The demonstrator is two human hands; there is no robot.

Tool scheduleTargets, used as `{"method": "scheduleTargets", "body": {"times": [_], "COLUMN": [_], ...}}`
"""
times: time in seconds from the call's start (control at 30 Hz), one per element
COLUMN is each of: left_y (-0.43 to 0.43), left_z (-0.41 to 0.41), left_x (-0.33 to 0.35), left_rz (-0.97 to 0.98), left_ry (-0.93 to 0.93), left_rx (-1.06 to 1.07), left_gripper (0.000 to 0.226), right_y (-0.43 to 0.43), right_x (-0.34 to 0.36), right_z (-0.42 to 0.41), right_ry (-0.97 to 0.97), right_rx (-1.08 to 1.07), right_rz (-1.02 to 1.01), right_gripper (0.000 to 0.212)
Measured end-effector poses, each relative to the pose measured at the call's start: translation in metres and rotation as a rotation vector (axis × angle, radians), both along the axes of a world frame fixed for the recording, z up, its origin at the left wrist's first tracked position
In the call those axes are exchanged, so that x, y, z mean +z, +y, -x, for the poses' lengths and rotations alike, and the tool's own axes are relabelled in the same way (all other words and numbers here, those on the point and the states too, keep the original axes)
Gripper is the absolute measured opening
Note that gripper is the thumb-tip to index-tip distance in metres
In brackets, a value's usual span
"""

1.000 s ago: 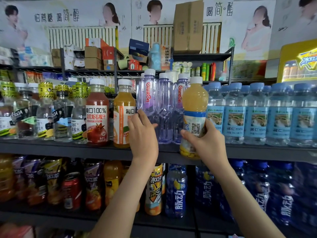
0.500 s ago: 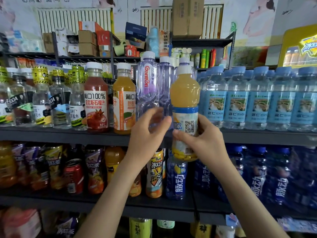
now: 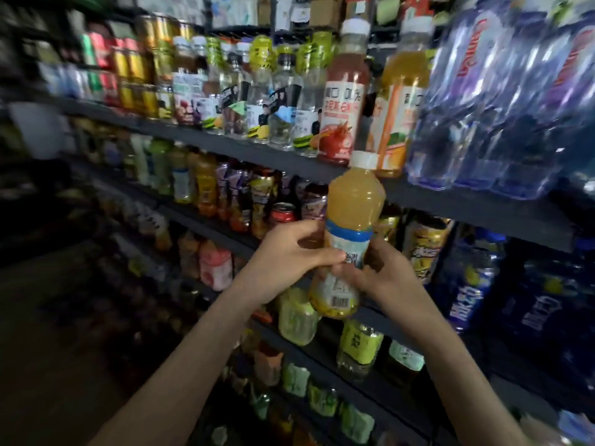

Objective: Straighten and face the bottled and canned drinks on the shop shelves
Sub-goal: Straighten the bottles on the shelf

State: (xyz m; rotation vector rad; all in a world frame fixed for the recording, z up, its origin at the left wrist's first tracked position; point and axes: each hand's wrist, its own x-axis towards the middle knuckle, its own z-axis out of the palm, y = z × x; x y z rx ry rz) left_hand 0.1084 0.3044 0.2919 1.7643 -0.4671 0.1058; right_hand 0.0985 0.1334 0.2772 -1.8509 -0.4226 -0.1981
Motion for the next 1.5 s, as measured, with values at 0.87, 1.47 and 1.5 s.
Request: {"method": "scheduleTargets", "body": {"times": [0.87,1.47,1.5], "left_y": [0.475,0.807,0.831], "left_z": [-0.143,-0.37,-0.379], "left_x": [-0.012,0.027,0.028], "left_rz": [0.291,0.232,0.238], "left_ry": [0.151,-0.016,-0.022], "left_rx": [0.277,0.468,0.462], "left_gripper": [0.028,0.025,0.025], "right_y": [0.484,0.844,0.867], "right_x": [-0.024,0.012,0.014], "right_z": [-0.192,-0.45,-0.459], "right_ry": [0.034,-0.071,-0.08], "right_rx": [0.271,0.317,0.32], "right_rz": [-0.063,-0.107,-0.09], "right_gripper": [0.057,0.03,0.032]}}
